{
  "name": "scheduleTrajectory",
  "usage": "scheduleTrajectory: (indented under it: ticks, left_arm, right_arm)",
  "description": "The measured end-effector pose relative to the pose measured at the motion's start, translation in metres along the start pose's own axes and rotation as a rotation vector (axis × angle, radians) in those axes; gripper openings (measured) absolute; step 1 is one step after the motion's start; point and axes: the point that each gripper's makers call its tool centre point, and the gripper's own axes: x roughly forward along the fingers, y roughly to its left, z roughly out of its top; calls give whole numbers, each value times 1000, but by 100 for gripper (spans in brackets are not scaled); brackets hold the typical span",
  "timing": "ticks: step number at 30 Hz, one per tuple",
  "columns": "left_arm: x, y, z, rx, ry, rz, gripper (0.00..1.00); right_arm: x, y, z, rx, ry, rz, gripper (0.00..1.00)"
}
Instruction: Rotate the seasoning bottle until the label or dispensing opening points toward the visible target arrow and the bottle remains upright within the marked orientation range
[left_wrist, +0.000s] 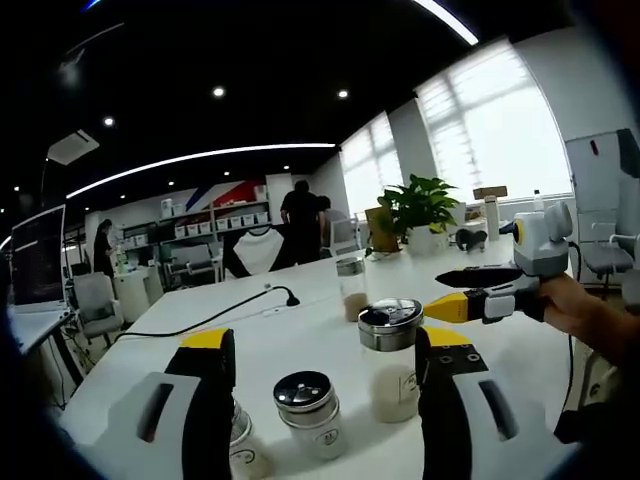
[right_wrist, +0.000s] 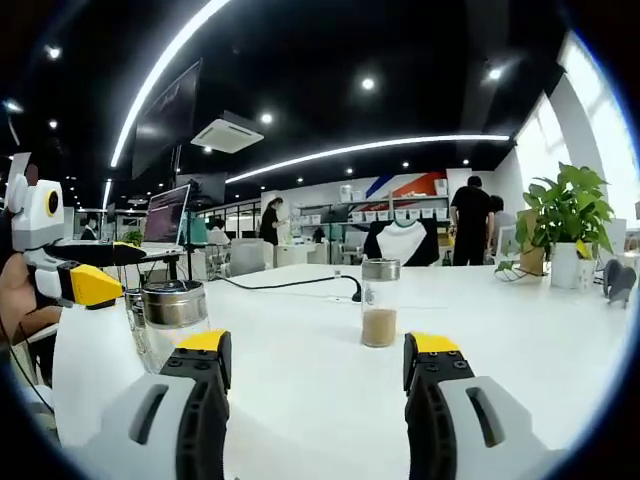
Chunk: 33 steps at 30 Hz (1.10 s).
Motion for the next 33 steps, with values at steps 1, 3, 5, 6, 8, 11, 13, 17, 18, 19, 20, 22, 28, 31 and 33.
scheduleTrajectory:
  ticks: [1,3,5,6,8,11,13,17,18,19,20,22,28,31,33]
  left_arm:
    - [0,0,0,0,0,0,78]
    - [0,1,2,-6,-7,4,78]
    - [0,1,4,-8,-14,2,78]
    - [0,0,5,-7,-17,-1,78]
    - [0,-1,6,-2,-18,-9,78]
    - [1,-6,6,15,-10,-26,84]
    - [1,-11,7,18,-16,-43,84]
    - [2,-18,6,9,-16,-69,85]
    - [2,-20,6,7,-17,-77,85]
    - [3,-24,7,0,-21,-97,86]
    - [3,-28,8,-10,-28,-112,89]
    - [3,-32,9,-29,-29,-131,91]
    - [4,-34,10,-23,-34,-139,91]
    - [4,-33,10,-26,-32,-141,91]
    - [4,-33,10,-16,-30,-136,91]
  right_arm:
    - [2,-1,1,1,-4,2,70]
    - [6,-5,2,6,-7,-2,70]
    - [10,-8,2,8,-6,-1,70]
    - [11,-9,2,8,-5,-1,70]
    - [14,-11,2,0,-2,-1,70]
    - [17,-13,4,-16,-1,-2,70]
    - [22,-16,7,-24,-3,-1,70]
    - [33,-22,11,-38,-6,0,70]
    - [36,-24,11,-35,-5,1,70]
    - [40,-27,12,-30,-6,3,70]
    - [42,-28,13,-27,-7,5,70]
    - [48,-31,16,-37,-20,16,68]
    - [63,-42,22,-38,-24,3,66]
    - [69,-46,21,-30,-16,2,66]
    - [73,-47,22,-35,-13,6,66]
